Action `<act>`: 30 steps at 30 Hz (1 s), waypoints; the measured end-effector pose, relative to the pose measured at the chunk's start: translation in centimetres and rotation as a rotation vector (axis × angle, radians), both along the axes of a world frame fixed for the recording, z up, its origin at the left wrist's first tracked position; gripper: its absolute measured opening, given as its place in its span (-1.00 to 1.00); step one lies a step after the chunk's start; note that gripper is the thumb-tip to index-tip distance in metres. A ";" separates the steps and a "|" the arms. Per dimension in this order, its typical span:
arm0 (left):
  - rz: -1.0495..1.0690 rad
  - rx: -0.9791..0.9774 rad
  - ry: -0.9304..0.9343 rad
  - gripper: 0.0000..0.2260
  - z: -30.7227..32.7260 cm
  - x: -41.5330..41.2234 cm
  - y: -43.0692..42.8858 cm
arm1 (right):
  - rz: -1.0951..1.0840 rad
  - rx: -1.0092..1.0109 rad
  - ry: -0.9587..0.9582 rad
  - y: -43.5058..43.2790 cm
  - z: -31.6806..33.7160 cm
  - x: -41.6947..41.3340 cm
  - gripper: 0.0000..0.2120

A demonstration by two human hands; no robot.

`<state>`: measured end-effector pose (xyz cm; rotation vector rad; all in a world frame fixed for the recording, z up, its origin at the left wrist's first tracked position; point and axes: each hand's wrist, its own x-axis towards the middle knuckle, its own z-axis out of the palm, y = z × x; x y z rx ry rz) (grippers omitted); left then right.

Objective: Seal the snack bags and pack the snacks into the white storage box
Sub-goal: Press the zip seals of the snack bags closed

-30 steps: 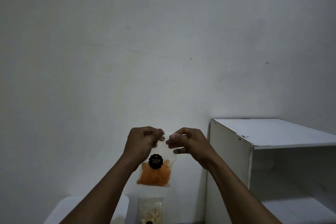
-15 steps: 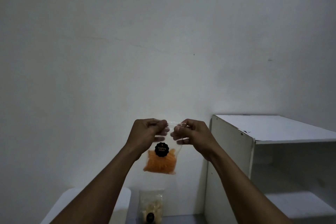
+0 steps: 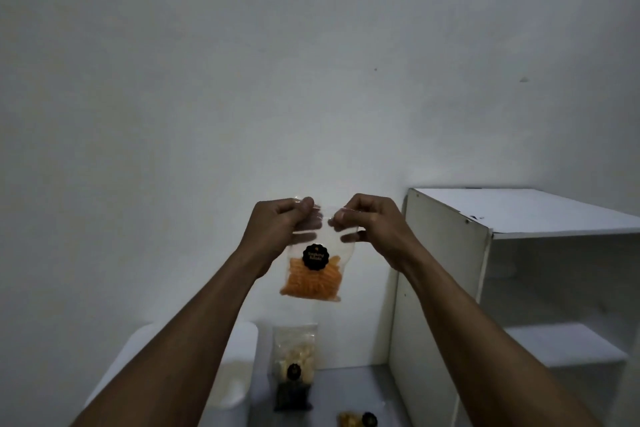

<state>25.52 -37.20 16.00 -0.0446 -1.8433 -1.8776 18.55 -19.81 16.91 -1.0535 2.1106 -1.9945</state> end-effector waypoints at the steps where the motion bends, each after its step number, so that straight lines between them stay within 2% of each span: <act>1: 0.020 0.004 0.008 -0.79 -0.2 0.0 -0.1 | -0.001 -0.005 -0.007 0.0 -0.1 0.1 -0.96; 5: 0.113 -0.018 0.060 -0.79 -0.3 -0.1 0.0 | 0.002 -0.024 -0.040 -0.3 -1.0 0.6 -0.87; 7: 0.089 -0.008 0.047 -0.79 -0.2 0.0 -0.1 | -0.020 -0.034 -0.055 -0.3 -1.2 0.6 -0.82; 10: 0.000 0.024 0.019 -0.80 -0.8 0.2 -0.4 | -0.064 -0.030 -0.039 -0.4 -1.2 0.5 -0.83; 14: -0.010 0.104 0.028 -0.80 -1.9 -0.2 -0.4 | -0.077 -0.045 -0.064 -0.3 -2.5 0.9 -0.83; 19: -0.019 0.142 0.008 -0.78 -3.0 -1.2 -0.3 | -0.030 0.099 -0.186 0.9 -6.3 1.0 -0.85; 23: -0.047 0.075 -0.087 -0.76 -6.2 -2.1 -0.4 | -0.104 0.058 -0.253 1.4 -9.3 0.0 -0.90; 27: -0.149 0.031 -0.281 -0.84 -11.6 -3.4 -0.8 | -0.178 0.058 -0.305 2.1 -12.0 -2.3 -0.89; 30: -0.122 0.043 -0.371 -0.86 -15.8 -5.6 -0.3 | -0.230 0.090 -0.324 2.3 -14.7 -5.0 -0.88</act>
